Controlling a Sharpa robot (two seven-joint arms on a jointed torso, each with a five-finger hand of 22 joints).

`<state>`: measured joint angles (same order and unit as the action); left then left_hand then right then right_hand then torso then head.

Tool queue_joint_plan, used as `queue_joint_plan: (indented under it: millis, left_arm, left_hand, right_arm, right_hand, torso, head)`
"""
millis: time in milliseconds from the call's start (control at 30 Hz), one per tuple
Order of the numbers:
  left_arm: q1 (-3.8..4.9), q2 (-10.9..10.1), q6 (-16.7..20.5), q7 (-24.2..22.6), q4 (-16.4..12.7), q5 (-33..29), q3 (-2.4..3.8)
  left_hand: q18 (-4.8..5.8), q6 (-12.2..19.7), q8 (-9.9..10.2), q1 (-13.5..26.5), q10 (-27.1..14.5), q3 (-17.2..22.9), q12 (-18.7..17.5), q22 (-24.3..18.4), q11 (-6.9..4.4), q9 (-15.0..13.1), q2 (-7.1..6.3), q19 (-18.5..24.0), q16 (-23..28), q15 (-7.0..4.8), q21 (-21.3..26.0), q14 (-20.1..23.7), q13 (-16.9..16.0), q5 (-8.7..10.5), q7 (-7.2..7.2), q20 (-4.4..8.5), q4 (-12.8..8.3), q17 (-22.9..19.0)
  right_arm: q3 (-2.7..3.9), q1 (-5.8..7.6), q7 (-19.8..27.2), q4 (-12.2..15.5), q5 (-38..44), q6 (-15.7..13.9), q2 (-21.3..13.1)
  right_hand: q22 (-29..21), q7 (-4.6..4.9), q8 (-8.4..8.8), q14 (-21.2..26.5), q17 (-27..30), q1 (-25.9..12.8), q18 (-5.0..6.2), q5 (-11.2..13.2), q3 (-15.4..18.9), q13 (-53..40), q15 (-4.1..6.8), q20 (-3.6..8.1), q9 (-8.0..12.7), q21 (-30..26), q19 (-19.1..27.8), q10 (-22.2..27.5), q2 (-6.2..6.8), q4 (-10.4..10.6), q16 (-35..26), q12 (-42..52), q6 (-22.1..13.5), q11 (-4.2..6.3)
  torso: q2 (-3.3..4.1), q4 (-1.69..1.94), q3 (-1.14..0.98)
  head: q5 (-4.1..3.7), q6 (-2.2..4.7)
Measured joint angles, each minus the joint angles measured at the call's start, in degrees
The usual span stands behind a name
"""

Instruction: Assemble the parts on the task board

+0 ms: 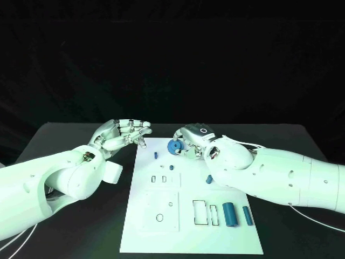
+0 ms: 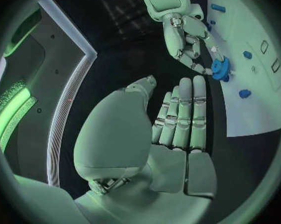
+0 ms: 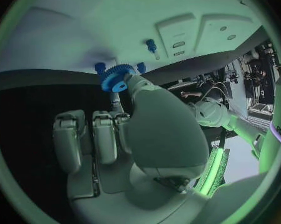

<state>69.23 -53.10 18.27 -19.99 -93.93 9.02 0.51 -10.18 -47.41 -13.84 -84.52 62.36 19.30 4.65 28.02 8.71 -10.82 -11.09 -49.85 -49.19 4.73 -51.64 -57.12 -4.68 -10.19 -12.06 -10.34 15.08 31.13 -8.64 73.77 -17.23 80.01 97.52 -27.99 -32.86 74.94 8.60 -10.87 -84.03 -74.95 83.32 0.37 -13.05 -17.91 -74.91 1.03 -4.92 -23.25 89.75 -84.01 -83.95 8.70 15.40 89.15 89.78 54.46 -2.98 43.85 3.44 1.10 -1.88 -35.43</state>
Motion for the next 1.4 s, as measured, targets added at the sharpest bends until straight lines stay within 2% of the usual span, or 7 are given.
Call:
queue_joint_plan:
  millis: [567, 1100, 1200, 1267, 1333, 1400]
  left_arm:
    - [0.00, 0.16, -0.15, 0.08, 0.10, 0.02, 0.00]
    - [0.00, 0.28, -0.32, 0.11, 0.14, 0.03, 0.00]
    - [0.00, 0.28, -0.33, 0.11, 0.14, 0.03, 0.00]
    - [0.00, 0.29, -0.35, 0.11, 0.14, 0.03, 0.00]
    - [0.00, 0.30, -0.36, 0.12, 0.14, 0.03, 0.00]
    - [0.00, 0.33, -0.36, 0.12, 0.14, 0.03, 0.00]
  left_hand:
    - [0.00, 0.00, 0.00, 0.00, 0.00, 0.00, 0.00, -0.01, 0.00, 0.01, 0.00, 0.00, 0.00, 0.00, 0.00, 0.00, 0.01, 0.00, 0.00, 0.00, 0.00, 0.01]
    - [0.00, 0.21, 0.00, 0.00, 0.00, 0.17, 0.00, 0.09, 0.00, 0.01, 0.00, 0.00, 0.00, 0.00, -0.39, 0.00, 0.01, 0.00, -0.21, 0.00, 0.17, 0.01]
    - [0.00, 0.21, 0.00, 0.00, 0.00, 0.17, 0.00, 0.08, 0.00, 0.01, 0.00, 0.00, 0.00, 0.00, -0.39, 0.00, 0.02, 0.00, -0.21, 0.00, 0.17, 0.01]
    - [0.00, 0.21, 0.00, 0.00, 0.00, 0.17, 0.00, 0.08, 0.00, 0.01, 0.00, 0.00, 0.00, 0.00, -0.39, 0.00, 0.01, 0.00, -0.21, 0.00, 0.17, 0.01]
    - [0.00, 0.21, 0.00, 0.00, 0.00, 0.17, 0.00, 0.08, 0.00, 0.01, 0.00, 0.00, 0.00, 0.00, -0.39, 0.00, 0.01, 0.00, -0.21, 0.00, 0.17, 0.01]
    - [0.00, 0.21, 0.00, 0.00, 0.00, 0.17, 0.00, 0.08, 0.00, 0.02, 0.00, 0.00, 0.00, 0.00, -0.39, 0.00, 0.02, 0.00, -0.21, 0.00, 0.17, 0.01]
  right_arm:
    - [-0.07, -1.42, -0.10, -3.55, 0.03, 1.25, 2.84]
    - [0.00, -1.68, -0.03, -5.45, -0.02, 1.90, 4.21]
    - [-0.01, -1.71, -0.01, -5.81, -0.04, 1.93, 4.50]
    - [-0.01, -1.71, 0.02, -6.04, -0.08, 1.92, 4.67]
    - [-0.01, -1.71, 0.04, -6.26, -0.14, 1.90, 4.78]
    - [-0.03, -1.71, 0.07, -6.46, -0.28, 1.92, 4.84]
  right_hand:
    - [-0.01, -0.01, -0.03, 0.00, 0.01, -0.30, 0.01, 0.12, -0.37, 0.00, 0.00, 0.00, -0.01, 0.00, 0.00, 0.00, 0.49, -0.08, 0.00, 0.00, 0.02, 0.00]
    - [-0.02, -0.01, -0.03, 0.00, 0.02, -0.48, 0.02, 0.34, -0.97, 0.01, -0.01, -0.01, -0.02, 0.00, 0.00, 0.00, 0.79, 0.05, 0.00, 0.00, 0.03, 0.00]
    - [-0.02, -0.01, -0.23, 0.00, 0.02, -0.70, 0.02, 0.44, -1.10, 0.01, -0.01, -0.01, -0.04, 0.00, 0.00, 0.00, 1.01, 0.18, 0.00, 0.00, 0.04, 0.00]
    - [-0.03, 0.07, -0.23, 0.00, 0.03, -1.36, 0.02, 0.45, -1.64, 0.01, -0.01, -0.01, -0.04, 0.00, 0.00, 0.00, 1.65, 0.39, 0.00, 0.00, 0.35, 0.00]
    - [-0.03, -0.03, 0.57, 0.00, 0.03, -2.57, 0.01, 0.56, -1.78, 0.01, -0.01, -0.01, -0.05, 0.00, 0.00, -0.07, 2.30, 0.42, 0.00, -0.27, 0.45, -0.40]
    - [-0.03, 0.14, 1.44, 0.04, 0.03, -4.26, 0.02, 1.16, -1.34, 0.01, -0.48, -0.06, 0.19, 0.00, 0.00, -0.08, 2.50, 0.98, 0.00, -0.38, -0.31, -0.73]
  torso:
    - [-0.07, -0.10, -0.09]
    - [-0.06, -0.17, -0.09]
    - [-0.05, -0.20, -0.10]
    - [-0.04, -0.21, -0.09]
    - [-0.05, -0.21, -0.09]
    - [-0.04, -0.20, -0.09]
  head:
    - [0.14, -0.24]
    - [0.28, -0.18]
    - [0.26, -0.12]
    - [0.23, -0.11]
    - [0.22, -0.10]
    - [0.21, -0.11]
